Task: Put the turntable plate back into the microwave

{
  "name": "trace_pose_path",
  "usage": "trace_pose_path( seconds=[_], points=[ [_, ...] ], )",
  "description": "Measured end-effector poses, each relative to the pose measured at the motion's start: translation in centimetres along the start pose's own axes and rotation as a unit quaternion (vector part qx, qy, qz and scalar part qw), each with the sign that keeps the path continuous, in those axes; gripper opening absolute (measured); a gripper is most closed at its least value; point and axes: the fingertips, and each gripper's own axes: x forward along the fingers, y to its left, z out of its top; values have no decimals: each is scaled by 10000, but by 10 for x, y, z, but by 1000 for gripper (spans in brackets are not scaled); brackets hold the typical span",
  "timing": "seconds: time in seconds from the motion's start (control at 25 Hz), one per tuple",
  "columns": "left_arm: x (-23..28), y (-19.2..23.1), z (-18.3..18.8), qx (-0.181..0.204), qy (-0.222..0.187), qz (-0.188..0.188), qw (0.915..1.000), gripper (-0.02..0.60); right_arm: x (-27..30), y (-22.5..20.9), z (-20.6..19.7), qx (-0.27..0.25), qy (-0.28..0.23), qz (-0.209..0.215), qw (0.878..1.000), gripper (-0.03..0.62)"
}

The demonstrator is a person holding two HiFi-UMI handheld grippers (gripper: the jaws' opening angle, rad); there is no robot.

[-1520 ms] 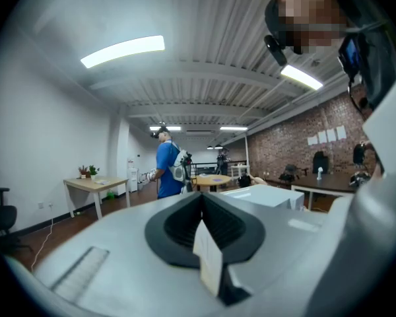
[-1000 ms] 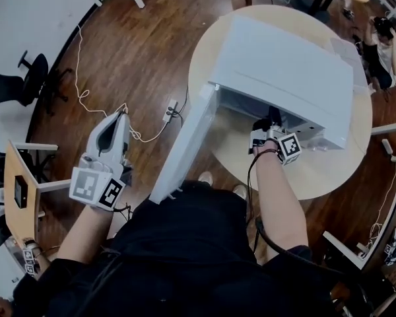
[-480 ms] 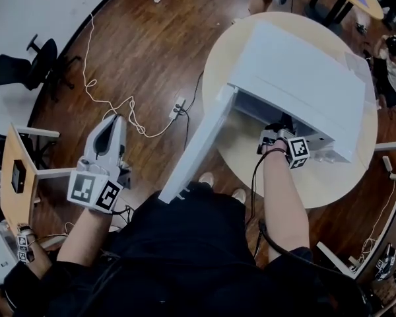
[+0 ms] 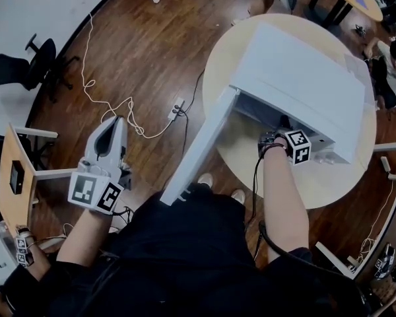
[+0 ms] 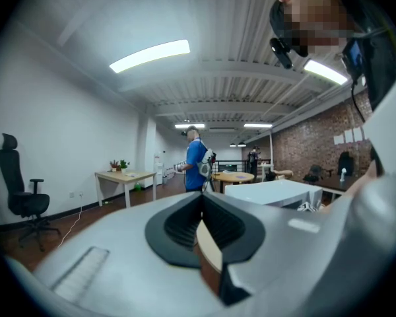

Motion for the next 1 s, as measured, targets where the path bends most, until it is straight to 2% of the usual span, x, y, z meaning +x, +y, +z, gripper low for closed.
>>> trace_pose_path(
  seconds=[0.12, 0.2, 0.28, 0.44, 0.52, 0.6, 0.84, 0.92, 1.0],
  points=[
    [3, 4, -1, -15, -18, -28, 10000, 6, -2, -1, -2, -684, 174, -496, 9963, 146],
    [5, 6, -2, -42, -28, -48, 10000, 8, -4, -2, -3, -1200, 274, -913, 9882, 179],
    [7, 6, -2, -56, -41, -89, 9999, 8, -7, -3, -1, -1717, 318, -1304, 9760, 237],
    [11, 5, -2, -58, -63, -169, 9998, 8, -15, -8, 4, -2580, 269, -1897, 9470, 284],
    [11, 7, -4, -65, -63, -179, 9998, 6, -18, -7, 8, -2968, 190, -2050, 9325, 311],
    [13, 8, -5, -95, -70, -179, 9998, 6, -20, -5, 10, -3104, 136, -2032, 9285, 319],
    [16, -3, -4, -91, -135, -265, 9995, 8, -37, -14, 8, -3185, 99, -1727, 9320, 319],
    [16, -9, -1, -46, -188, -291, 9994, 8, -51, -12, 1, -3402, 176, -1431, 9292, 319],
    [16, -19, 4, 15, -254, -334, 9991, 8, -68, 2, -11, -3839, 231, -781, 9198, 319]
  ],
)
